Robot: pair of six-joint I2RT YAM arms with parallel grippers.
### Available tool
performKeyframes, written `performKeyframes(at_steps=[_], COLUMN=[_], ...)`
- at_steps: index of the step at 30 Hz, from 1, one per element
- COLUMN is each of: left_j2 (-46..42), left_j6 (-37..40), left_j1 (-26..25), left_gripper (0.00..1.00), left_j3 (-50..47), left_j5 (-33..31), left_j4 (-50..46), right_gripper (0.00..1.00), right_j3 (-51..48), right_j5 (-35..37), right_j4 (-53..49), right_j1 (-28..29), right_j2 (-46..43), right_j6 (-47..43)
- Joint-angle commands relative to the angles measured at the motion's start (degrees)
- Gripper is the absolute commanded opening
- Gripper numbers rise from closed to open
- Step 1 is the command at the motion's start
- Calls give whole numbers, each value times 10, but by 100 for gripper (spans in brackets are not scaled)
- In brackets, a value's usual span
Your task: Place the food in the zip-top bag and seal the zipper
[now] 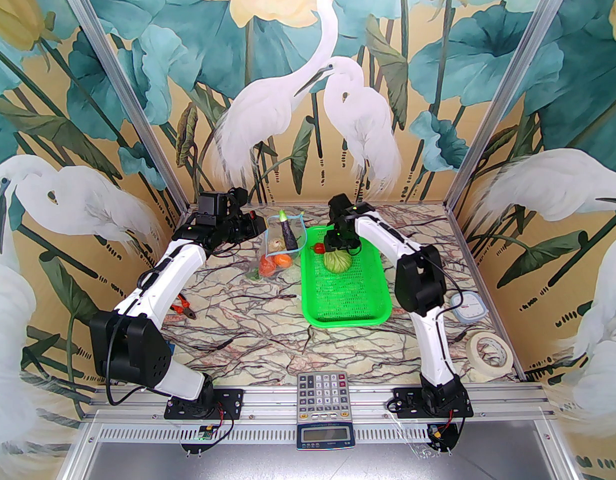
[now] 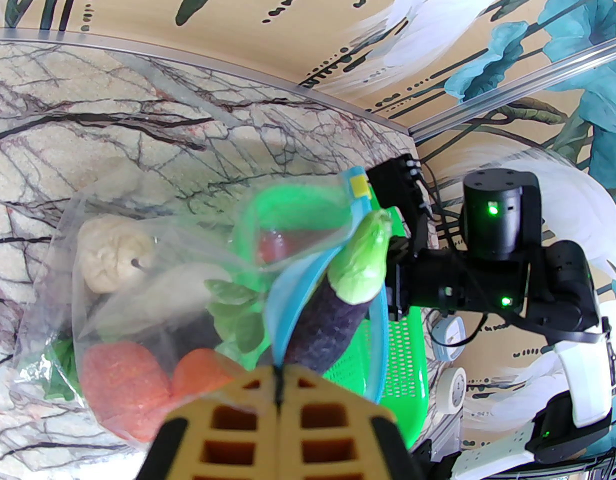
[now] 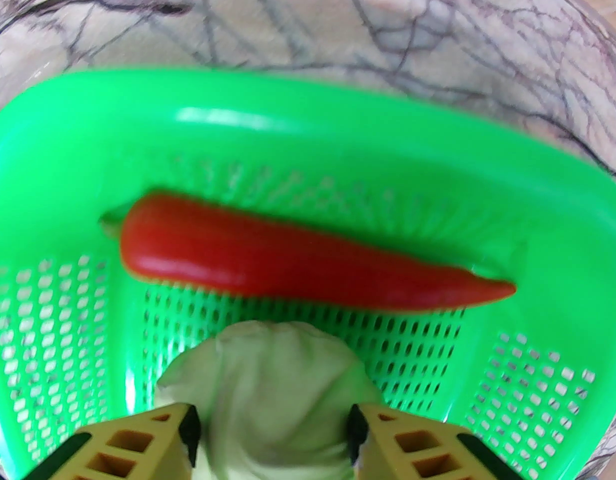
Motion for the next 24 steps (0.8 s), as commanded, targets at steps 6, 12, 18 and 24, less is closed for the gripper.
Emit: performKeyframes(at_steps=[6,12,18,24], left_j2=[-14,-11,-12,-16], left_j6=[12,8,5,2], left_j1=[0,0,0,0], left_gripper=[0,0,0,0], left_j3=[-1,2,3,-1], left_j5=[-4,-1,-1,-3], left_j4=[-10,-8,-6,-5], right_gripper=[55,54,56,46], right_j3=[-119,-169,-184,-145], right_j5=[-97,-172,-255,-281], right_j4=[-63,-50,107,217], right_j1=[4,5,0,8], right_j2=[-111,-199,-263,-227], right_j6=[-12,-17,101,188])
